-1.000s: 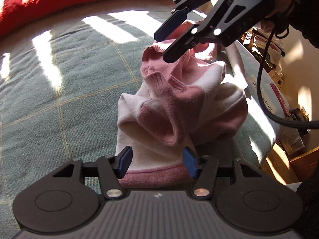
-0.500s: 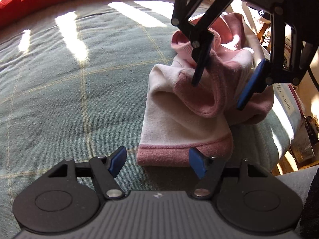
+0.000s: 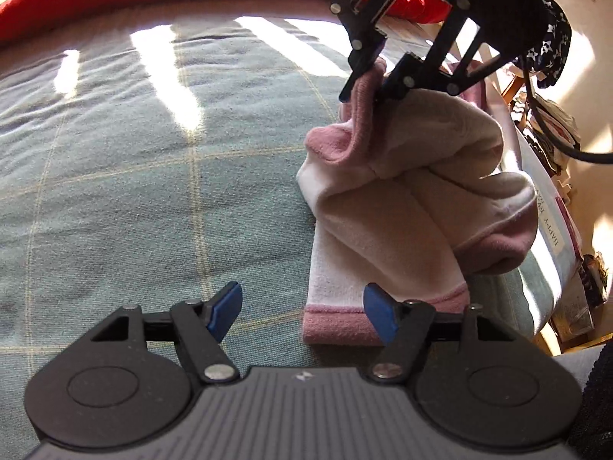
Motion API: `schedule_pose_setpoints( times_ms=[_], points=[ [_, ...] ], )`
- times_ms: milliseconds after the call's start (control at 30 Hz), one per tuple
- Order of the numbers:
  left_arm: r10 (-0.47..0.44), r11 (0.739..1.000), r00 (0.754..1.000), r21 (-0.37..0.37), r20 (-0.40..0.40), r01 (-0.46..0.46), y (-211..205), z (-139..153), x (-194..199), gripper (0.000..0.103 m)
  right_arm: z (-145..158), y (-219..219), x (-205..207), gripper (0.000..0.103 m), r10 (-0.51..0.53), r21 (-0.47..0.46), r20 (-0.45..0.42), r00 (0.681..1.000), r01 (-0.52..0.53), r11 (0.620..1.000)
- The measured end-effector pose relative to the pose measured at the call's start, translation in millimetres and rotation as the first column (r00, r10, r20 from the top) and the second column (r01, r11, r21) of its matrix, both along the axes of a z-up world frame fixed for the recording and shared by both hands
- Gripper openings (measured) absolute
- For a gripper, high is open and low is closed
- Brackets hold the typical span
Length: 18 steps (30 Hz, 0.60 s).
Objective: Fold clothes
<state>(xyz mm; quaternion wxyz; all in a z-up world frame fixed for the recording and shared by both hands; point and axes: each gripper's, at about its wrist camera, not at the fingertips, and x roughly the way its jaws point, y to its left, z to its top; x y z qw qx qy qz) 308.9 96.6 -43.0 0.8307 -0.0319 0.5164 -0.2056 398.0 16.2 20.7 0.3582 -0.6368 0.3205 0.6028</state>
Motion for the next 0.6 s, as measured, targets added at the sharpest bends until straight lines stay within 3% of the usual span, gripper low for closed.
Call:
schedule_pose_setpoints(
  times_ms=[133,367,500,600],
  points=[
    [0.008,0.999,1.000,-0.046,0.022,-0.007,4,-1,29,0.071,5,-2,37,0.016,-0.115,0.046,0.079,0.990,0.112,0.993],
    [-0.056,0.991,0.994,-0.117,0.093,0.067,-6,-13,92,0.071,11,-33,70,0.016,-0.263,0.092,0.085,0.961,0.255,0.963],
    [-0.156,0.967,0.978,-0.180,0.135,0.179,-18,-25,124,0.071,14,-48,76,0.016,-0.333,0.121,0.064,0.941,0.324,0.938],
    [-0.225,0.931,0.964,-0.261,0.140,0.255,-25,-36,149,0.071,17,-62,80,0.016,-0.376,0.128,0.032,0.926,0.369,0.920]
  ],
)
